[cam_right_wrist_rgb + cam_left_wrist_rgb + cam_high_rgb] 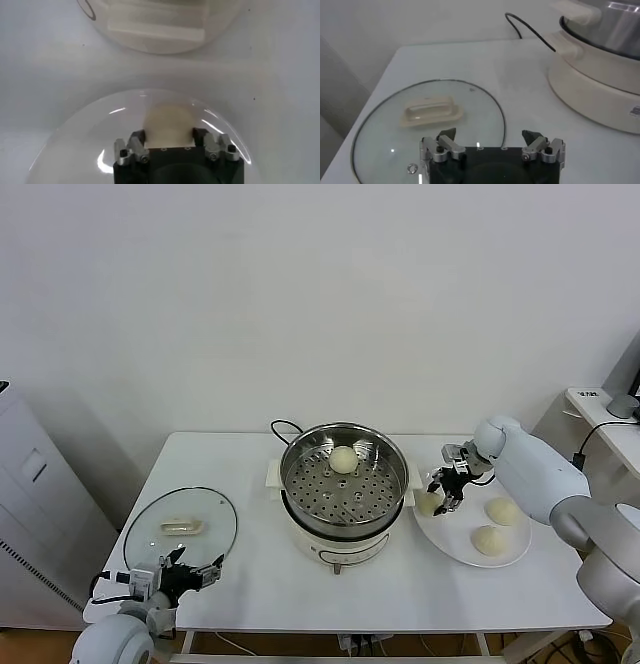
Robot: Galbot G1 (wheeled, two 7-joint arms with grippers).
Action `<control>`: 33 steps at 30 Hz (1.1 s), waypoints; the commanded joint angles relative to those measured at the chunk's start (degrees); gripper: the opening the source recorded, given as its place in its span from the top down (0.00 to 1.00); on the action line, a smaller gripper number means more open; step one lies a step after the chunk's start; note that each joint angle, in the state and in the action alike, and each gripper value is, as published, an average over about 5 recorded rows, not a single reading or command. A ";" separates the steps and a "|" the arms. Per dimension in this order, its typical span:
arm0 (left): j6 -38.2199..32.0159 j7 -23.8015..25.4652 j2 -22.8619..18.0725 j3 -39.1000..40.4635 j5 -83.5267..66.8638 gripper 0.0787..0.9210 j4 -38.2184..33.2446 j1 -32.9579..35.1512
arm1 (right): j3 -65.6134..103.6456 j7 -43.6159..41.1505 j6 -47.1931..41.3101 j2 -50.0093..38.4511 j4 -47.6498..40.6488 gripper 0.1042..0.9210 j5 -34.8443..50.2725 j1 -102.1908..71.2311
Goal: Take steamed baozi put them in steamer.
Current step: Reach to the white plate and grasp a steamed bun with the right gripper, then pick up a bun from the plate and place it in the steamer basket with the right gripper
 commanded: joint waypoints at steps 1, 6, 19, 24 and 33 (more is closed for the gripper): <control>0.03 -0.04 -0.02 -0.02 0.03 0.12 -0.14 0.12 | 1.17 -0.30 0.18 0.40 -0.36 0.48 -0.75 -0.46; 0.16 -0.15 -0.07 -0.49 0.10 0.12 -0.64 0.79 | -4.90 -2.49 -0.96 -3.19 5.20 0.48 3.29 3.11; 0.52 -0.33 -0.02 -1.10 0.09 0.12 -1.43 1.05 | -36.58 -9.41 -13.31 -12.79 26.48 0.48 30.96 34.45; 0.45 -0.31 0.23 -1.10 0.06 0.12 -1.53 0.93 | -39.37 -9.81 -17.91 -11.96 30.12 0.48 38.45 41.21; 0.23 -0.26 0.30 -0.73 0.03 0.12 -1.82 0.68 | -36.43 -1.26 -25.90 -7.17 36.53 0.48 51.21 39.34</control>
